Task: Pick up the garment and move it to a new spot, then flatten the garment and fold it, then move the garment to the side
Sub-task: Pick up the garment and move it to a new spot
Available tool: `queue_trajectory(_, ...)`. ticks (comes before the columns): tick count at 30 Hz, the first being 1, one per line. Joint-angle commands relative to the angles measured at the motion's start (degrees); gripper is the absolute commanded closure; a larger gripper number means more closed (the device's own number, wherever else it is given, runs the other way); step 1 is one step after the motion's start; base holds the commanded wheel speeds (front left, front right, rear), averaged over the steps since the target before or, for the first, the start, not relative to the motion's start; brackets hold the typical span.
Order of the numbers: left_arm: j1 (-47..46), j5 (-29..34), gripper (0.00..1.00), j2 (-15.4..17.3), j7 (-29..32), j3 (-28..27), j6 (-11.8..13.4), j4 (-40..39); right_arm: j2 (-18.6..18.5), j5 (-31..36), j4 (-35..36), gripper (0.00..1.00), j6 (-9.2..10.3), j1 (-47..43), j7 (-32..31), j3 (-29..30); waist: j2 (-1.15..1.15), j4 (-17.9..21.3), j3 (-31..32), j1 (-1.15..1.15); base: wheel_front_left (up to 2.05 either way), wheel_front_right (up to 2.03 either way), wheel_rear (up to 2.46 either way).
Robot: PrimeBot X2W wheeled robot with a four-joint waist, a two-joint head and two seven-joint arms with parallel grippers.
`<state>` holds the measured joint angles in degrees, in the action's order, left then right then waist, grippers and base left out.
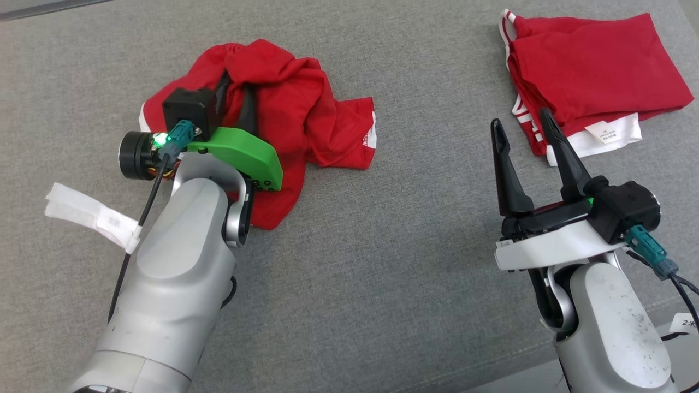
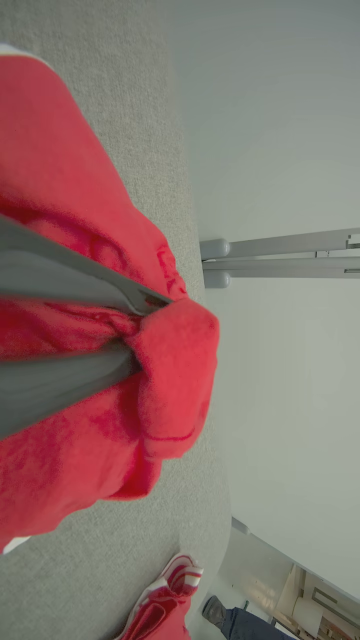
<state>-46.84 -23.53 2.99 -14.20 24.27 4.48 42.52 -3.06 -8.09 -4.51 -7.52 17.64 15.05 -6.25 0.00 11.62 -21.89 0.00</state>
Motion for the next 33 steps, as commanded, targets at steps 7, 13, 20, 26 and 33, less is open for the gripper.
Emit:
queue_trajectory(7, -1.98, 0.67, 0.0, 0.06, -1.06, -0.67, -2.0, -1.13, 0.08, 0.53, -0.09, 0.0, 0.06, -0.11, 0.16, 0.43, 0.0, -3.03, 0.95, 0.0, 0.0, 0.0, 0.0)
queue_trajectory(13, 2.86, 2.59, 0.0, 0.22, -0.97, -3.07, -3.15, -9.92, -0.56, 1.17, -0.69, 0.0, 0.06, -0.82, 0.16, 0.46, 0.0, -7.52, 3.67, 0.0, 0.0, 0.0, 0.0)
queue_trajectory(20, 11.03, 6.38, 0.0, 2.39, -0.95, -5.7, -4.56, -20.19, -1.91, 1.21, -1.25, 0.0, 0.06, -1.74, 0.16, 0.25, 0.0, -11.84, 6.87, 0.0, 0.0, 0.0, 0.0)
queue_trajectory(26, 21.04, 7.67, 0.0, 4.37, -0.91, -8.33, -7.64, -27.97, -2.56, 1.01, -0.9, 0.0, 0.06, -2.58, 0.16, -0.19, 0.0, -13.46, 8.89, 0.0, 0.0, 0.0, 0.0)
queue_trajectory(33, 30.38, 10.4, 0.0, 3.46, -0.91, -12.92, -9.34, -34.17, -3.04, 0.71, -0.25, 0.0, 0.06, -4.38, 0.16, -0.51, 0.0, -13.59, 10.45, 0.0, 0.0, 0.0, 0.0)
